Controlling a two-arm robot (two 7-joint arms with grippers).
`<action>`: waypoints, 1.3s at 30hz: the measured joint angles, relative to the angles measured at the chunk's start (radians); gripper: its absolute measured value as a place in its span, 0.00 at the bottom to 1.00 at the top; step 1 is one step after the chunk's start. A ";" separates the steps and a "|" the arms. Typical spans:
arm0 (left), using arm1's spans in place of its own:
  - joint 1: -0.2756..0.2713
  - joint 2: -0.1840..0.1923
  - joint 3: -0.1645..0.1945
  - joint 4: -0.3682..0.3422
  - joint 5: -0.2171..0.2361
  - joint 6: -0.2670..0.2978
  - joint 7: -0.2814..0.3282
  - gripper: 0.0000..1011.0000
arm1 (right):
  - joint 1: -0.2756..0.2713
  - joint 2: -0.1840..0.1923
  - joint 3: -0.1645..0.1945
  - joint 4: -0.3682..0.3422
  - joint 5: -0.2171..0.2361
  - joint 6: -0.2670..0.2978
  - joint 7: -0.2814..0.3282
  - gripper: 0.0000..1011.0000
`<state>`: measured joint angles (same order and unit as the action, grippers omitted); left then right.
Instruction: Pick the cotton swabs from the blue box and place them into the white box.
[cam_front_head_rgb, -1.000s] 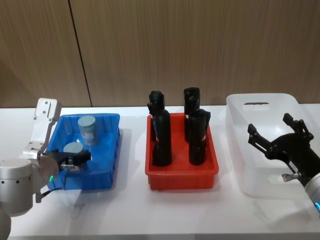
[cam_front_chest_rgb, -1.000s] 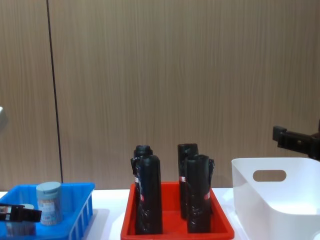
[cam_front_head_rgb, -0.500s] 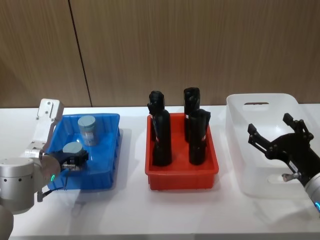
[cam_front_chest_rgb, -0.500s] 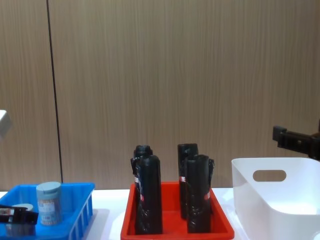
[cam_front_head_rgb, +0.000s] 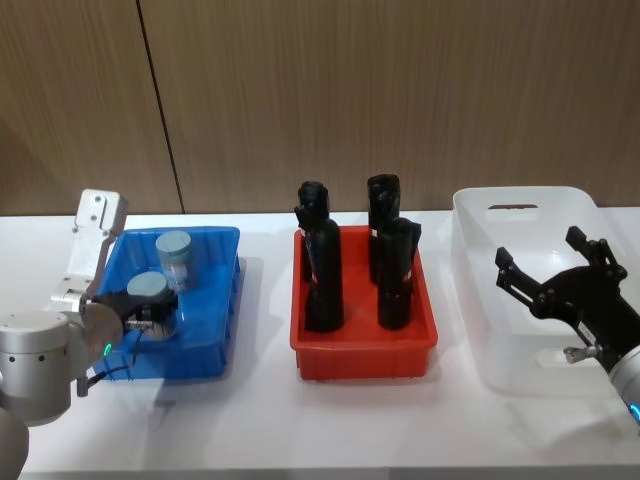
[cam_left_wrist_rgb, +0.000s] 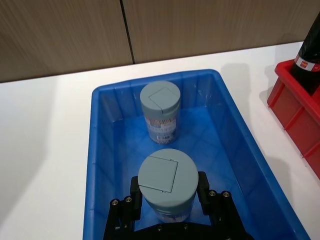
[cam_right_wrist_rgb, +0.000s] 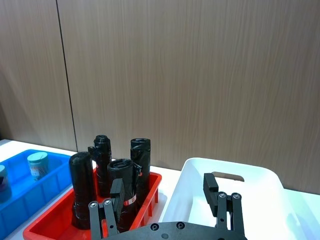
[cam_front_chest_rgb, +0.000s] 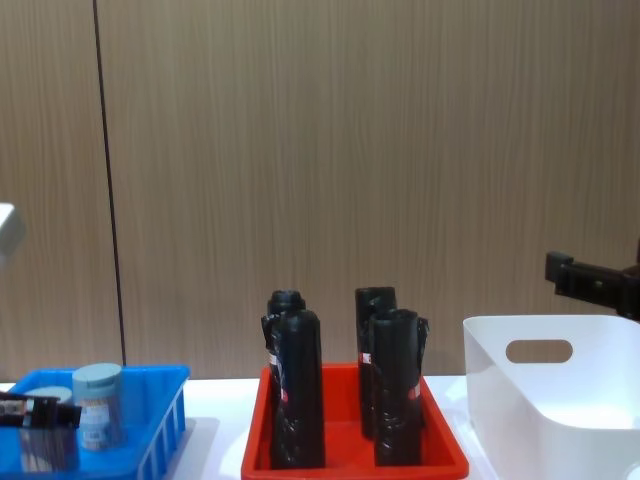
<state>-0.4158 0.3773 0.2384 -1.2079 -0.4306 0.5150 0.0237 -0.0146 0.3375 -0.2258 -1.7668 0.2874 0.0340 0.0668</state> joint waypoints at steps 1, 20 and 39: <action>0.002 0.001 -0.001 -0.007 0.001 -0.005 0.000 0.65 | 0.000 0.000 0.000 0.000 0.000 0.000 0.000 0.99; 0.052 0.028 -0.008 -0.175 0.021 -0.071 -0.070 0.65 | 0.000 0.000 0.000 0.000 0.000 0.000 0.000 0.99; 0.109 0.074 -0.024 -0.326 -0.045 -0.121 -0.256 0.65 | 0.000 0.000 0.000 0.000 0.000 0.000 0.000 0.99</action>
<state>-0.3071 0.4508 0.2148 -1.5334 -0.4755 0.3935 -0.2321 -0.0146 0.3374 -0.2258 -1.7668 0.2874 0.0340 0.0668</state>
